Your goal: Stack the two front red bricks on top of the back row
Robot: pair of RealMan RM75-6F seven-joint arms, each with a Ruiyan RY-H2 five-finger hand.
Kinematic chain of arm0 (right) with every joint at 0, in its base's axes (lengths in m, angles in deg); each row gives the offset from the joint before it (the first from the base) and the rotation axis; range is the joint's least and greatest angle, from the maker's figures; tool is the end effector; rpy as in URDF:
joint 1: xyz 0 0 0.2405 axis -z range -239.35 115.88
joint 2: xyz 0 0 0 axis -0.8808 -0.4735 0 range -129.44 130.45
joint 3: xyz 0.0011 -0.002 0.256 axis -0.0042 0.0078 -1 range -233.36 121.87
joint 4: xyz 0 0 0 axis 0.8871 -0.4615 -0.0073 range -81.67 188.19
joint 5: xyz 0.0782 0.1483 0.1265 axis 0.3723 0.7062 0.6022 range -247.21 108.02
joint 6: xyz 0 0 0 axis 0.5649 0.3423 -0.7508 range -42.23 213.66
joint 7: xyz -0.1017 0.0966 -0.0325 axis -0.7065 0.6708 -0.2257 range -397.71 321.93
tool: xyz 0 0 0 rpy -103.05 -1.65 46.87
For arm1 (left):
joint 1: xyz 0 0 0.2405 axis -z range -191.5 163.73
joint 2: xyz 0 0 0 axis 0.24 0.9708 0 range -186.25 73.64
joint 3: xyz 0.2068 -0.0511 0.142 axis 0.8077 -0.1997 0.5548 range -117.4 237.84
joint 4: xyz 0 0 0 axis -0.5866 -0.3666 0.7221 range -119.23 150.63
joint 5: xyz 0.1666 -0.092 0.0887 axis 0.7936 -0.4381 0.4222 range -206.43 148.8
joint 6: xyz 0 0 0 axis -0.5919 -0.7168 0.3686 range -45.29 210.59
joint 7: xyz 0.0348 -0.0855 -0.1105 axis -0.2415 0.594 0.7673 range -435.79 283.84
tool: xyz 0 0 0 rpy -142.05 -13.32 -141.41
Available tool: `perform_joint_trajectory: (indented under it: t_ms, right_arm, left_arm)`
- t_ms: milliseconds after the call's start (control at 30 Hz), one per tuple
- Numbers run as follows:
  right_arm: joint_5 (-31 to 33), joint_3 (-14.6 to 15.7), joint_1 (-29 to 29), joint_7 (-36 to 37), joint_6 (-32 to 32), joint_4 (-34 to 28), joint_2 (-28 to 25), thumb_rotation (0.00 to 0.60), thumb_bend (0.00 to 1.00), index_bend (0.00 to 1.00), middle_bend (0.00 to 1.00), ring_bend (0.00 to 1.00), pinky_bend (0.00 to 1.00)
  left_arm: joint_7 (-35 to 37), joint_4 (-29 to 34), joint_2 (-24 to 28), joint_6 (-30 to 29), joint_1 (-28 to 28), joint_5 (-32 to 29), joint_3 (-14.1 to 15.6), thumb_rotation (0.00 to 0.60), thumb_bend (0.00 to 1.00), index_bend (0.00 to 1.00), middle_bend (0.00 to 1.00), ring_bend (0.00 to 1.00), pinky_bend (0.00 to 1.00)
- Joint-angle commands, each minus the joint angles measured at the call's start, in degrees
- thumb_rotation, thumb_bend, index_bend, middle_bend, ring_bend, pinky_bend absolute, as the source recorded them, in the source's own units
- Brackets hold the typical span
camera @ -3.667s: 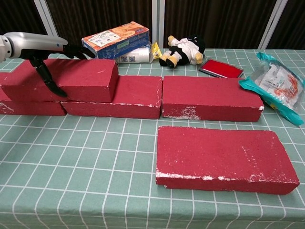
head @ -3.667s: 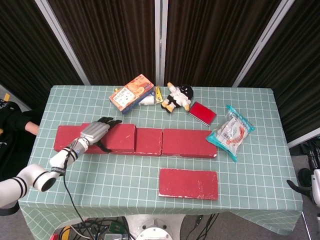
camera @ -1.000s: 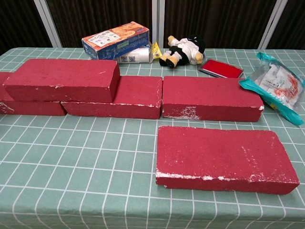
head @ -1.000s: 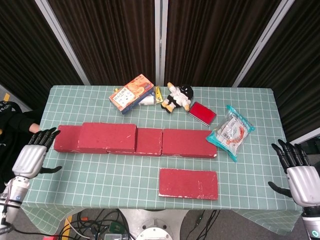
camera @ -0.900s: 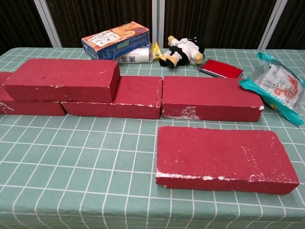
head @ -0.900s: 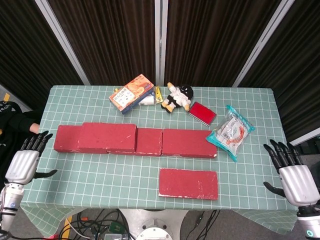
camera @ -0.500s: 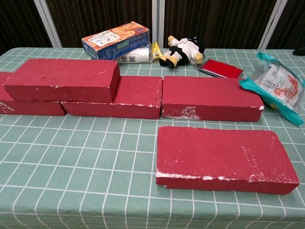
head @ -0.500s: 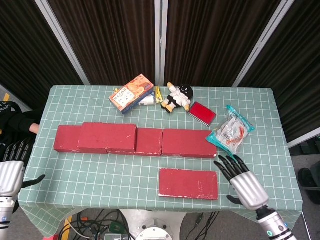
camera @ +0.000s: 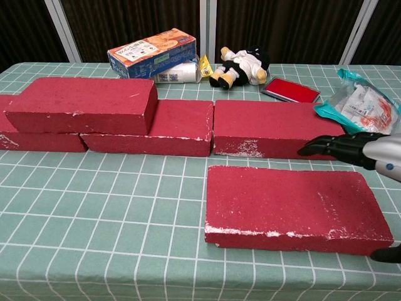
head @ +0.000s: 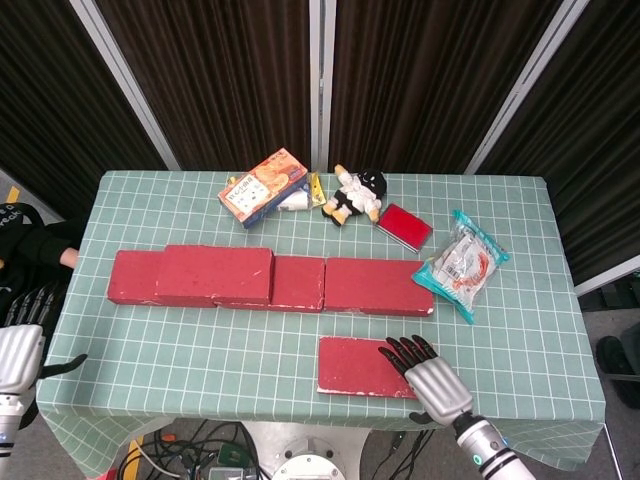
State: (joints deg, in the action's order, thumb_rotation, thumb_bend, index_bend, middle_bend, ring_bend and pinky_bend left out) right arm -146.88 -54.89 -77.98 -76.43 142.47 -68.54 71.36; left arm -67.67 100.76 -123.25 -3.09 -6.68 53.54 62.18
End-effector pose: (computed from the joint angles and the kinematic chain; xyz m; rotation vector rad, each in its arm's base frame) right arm -0.1651 -0.1664 0.0351 2.0459 -1.0600 0.7421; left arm -0.3381 0.1786 0.1505 -1.3570 -0.9968 -0.9094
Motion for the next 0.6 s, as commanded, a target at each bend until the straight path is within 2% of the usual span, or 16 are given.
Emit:
perform_joint_trajectory:
  t_ms: [33, 333, 600]
  right_arm:
    - [3.5, -0.7, -1.3, -0.7, 0.1, 1.9, 2.9, 0.6, 0.0, 0.0, 0.0, 0.0, 0.0]
    - [10.0, -2.1, -4.2, 1.4, -0.4, 6.6, 7.0, 0.6, 0.0, 0.0, 0.0, 0.0, 0.0]
    - [13.2, -2.3, -7.6, 4.3, -3.1, 8.7, 8.2, 0.6, 0.0, 0.0, 0.0, 0.0, 0.0]
  left_arm:
    - [1.1, -1.0, -0.3, 0.5, -0.3, 0.5, -0.1, 0.6, 0.0, 0.04, 0.0, 0.0, 0.0]
    - [3.2, -3.7, -1.2, 2.1, -0.6, 1.0, -0.5, 0.6, 0.0, 0.04, 0.0, 0.0, 0.0]
    - [2.9, -3.0, -0.6, 3.6, -0.6, 1.1, -0.8, 0.6, 0.0, 0.04, 0.0, 0.0, 0.0]
